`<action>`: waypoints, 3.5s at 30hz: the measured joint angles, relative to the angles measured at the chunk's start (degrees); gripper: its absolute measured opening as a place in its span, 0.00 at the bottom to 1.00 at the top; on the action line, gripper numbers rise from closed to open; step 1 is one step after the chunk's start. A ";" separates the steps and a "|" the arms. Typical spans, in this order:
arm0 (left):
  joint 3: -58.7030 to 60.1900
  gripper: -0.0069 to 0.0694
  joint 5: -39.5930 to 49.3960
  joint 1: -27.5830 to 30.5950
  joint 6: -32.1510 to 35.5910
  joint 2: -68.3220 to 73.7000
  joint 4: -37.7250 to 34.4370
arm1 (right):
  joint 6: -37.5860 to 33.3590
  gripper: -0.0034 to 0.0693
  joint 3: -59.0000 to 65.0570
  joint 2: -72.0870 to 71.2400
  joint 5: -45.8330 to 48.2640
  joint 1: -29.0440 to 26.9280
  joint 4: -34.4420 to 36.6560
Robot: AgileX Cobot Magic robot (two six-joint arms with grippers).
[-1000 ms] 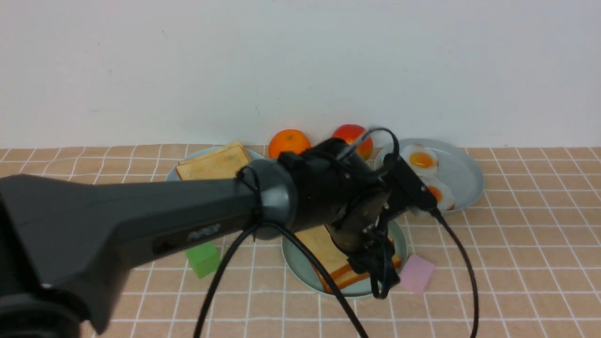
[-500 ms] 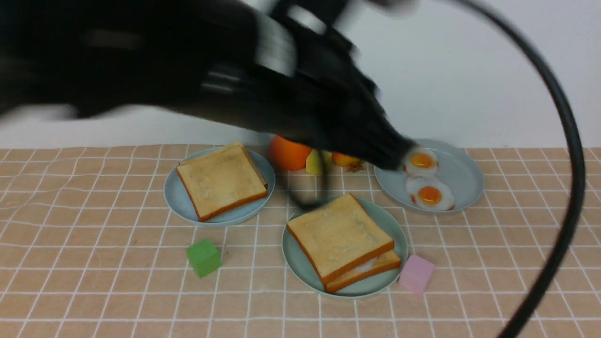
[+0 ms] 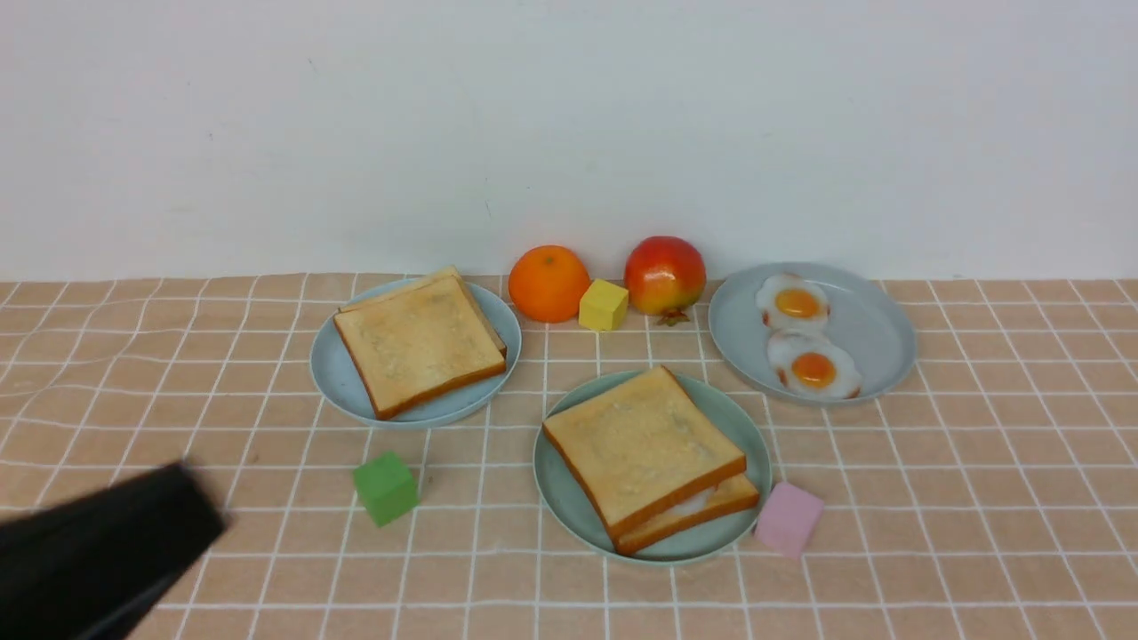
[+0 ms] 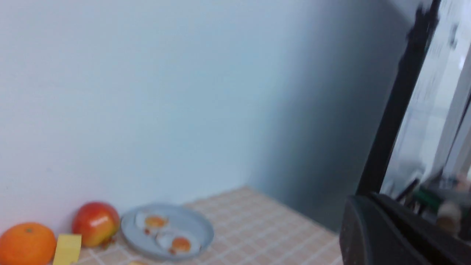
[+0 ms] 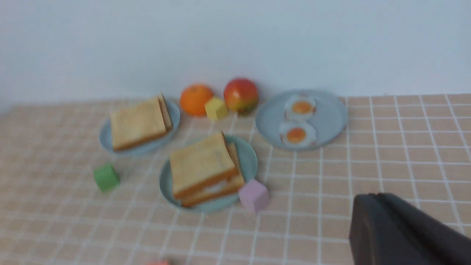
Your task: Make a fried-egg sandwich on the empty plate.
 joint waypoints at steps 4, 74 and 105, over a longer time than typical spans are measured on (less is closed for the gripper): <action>1.84 0.07 -0.73 0.00 0.00 -5.77 -0.54 | 1.93 0.05 8.20 -0.98 -11.73 0.00 -0.17; 1.96 0.10 12.87 0.00 0.05 -6.99 -0.62 | -10.88 0.05 50.97 -7.07 -39.83 -10.41 1.38; 17.28 0.07 32.75 48.52 -7.46 -16.03 7.22 | -10.88 0.08 50.97 -7.13 -39.67 -10.41 1.50</action>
